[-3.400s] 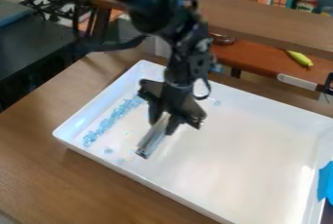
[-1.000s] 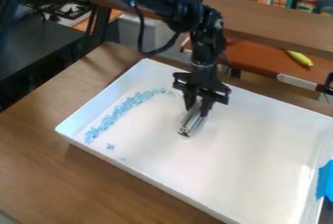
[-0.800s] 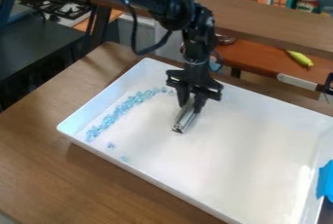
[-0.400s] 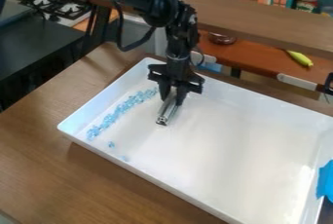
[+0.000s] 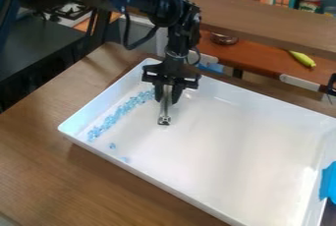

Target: Sweep into pile

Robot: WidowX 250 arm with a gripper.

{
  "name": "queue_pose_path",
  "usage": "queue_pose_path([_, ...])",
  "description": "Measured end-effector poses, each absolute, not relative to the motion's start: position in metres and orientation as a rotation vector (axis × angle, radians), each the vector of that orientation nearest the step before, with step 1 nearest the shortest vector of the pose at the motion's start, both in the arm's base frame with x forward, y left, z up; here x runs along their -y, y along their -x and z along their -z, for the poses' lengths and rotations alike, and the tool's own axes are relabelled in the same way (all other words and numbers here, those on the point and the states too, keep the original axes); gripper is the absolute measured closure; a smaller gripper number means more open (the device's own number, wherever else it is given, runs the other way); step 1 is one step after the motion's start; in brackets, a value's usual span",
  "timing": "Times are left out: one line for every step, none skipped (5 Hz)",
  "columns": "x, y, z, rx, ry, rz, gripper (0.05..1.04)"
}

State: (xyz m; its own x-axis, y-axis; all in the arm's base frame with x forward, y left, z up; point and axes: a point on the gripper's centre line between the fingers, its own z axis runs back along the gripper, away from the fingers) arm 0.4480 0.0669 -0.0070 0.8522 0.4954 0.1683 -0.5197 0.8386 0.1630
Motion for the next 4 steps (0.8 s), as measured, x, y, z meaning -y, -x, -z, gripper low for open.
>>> queue_pose_path([-0.062, -0.444, 0.009, 0.110, -0.194, -0.614, 0.714])
queue_pose_path([-0.057, -0.432, 0.009, 0.100, -0.192, -0.661, 0.714])
queue_pose_path([-0.056, -0.417, 0.010, 0.103, -0.198, -0.660, 0.714])
queue_pose_path([-0.060, -0.406, 0.010, 0.140, -0.223, -0.657, 0.714])
